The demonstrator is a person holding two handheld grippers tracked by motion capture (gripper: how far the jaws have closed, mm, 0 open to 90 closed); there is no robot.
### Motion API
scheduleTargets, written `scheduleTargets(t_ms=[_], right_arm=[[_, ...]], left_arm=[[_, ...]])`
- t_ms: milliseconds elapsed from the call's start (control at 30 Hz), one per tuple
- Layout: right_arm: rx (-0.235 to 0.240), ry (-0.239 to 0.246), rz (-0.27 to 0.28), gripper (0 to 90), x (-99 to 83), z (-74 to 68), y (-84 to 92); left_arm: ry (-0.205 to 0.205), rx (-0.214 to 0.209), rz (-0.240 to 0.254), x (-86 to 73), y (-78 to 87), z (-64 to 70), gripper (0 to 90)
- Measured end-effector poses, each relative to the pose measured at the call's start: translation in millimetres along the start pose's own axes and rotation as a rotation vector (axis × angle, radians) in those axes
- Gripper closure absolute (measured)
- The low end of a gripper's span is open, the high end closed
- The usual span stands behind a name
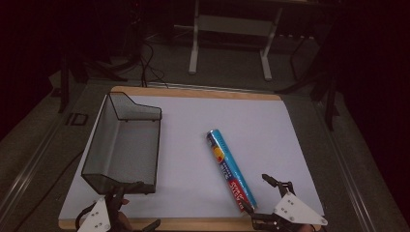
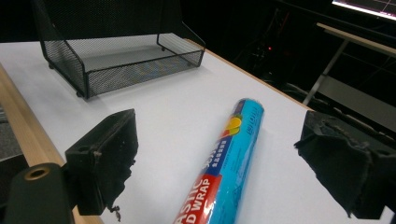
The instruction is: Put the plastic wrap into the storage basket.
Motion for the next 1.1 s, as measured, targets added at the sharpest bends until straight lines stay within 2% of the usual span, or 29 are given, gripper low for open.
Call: scheduleTargets(t_ms=[100,233,300,367,633,1000,1100], right_arm=[[0.027,-0.024,-0.017,12.8,4.3,1.1,-4.8],[0.027,-0.006,-0.062,12.5,7.8,2.4,-12.1],[0.036,-0.005,-0.058,12.2,10.7,4.0,-16.3],[0.021,-0.002,-0.059,12.1,13.3,8.3,-20.7],[0.029,-0.039,-0.074,12.3,19.3,21.7,-38.5],[0.034,-0.031,-0.13,13.8,19.1,31.1,-62.5],[0.041,-0.051,-0.165,12.9,16.6,35.3,-70.9]], left_arm=[[-0.004,-0.003,0.0,-0.3,-0.8,1.6,3.2],[-0.006,-0.008,0.003,-0.1,-1.7,3.8,3.2],[-0.007,-0.011,0.004,-0.5,-2.5,4.5,3.2],[-0.006,-0.013,0.008,-0.9,-3.6,4.6,3.2],[-0.007,-0.008,0.013,-0.9,-4.1,2.4,3.2],[-0.003,-0.011,0.012,-1.2,-5.0,2.8,3.2],[-0.002,-0.012,0.009,-1.8,-5.5,2.5,3.2]])
Point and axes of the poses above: each handheld gripper's, and its own axes: y roughly backward along the jaws, x roughly out of its top, z roughly to its right, the point moved 9 cm from there along -y, roughly forward along the jaws, and after that the axes turned 3 degrees about x, right-handed, at the moved point
